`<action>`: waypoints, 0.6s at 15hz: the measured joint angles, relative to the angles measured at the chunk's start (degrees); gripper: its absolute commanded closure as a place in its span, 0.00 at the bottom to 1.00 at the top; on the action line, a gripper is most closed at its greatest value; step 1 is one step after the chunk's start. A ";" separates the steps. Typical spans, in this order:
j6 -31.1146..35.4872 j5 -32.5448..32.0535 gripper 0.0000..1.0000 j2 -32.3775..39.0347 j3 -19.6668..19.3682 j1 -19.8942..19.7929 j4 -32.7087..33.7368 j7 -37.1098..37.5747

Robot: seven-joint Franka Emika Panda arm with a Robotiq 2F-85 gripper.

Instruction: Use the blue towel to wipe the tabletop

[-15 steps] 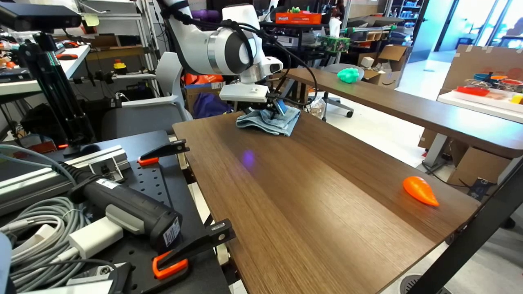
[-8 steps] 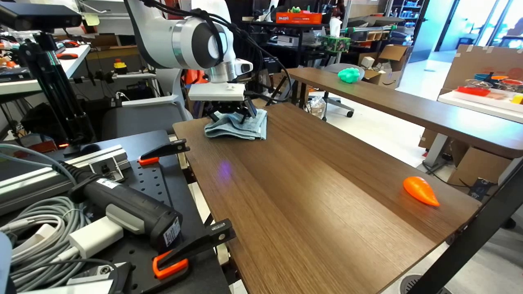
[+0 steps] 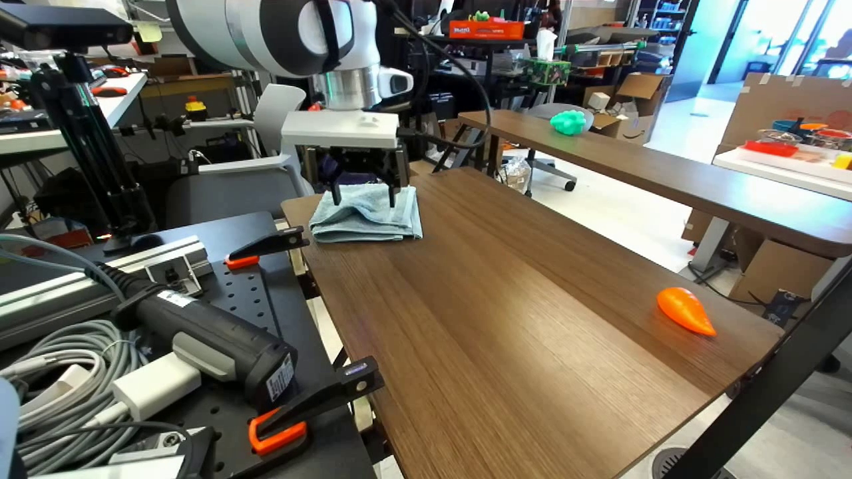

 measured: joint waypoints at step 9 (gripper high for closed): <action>-7.38 13.88 0.00 0.47 1.00 -9.18 7.92 0.30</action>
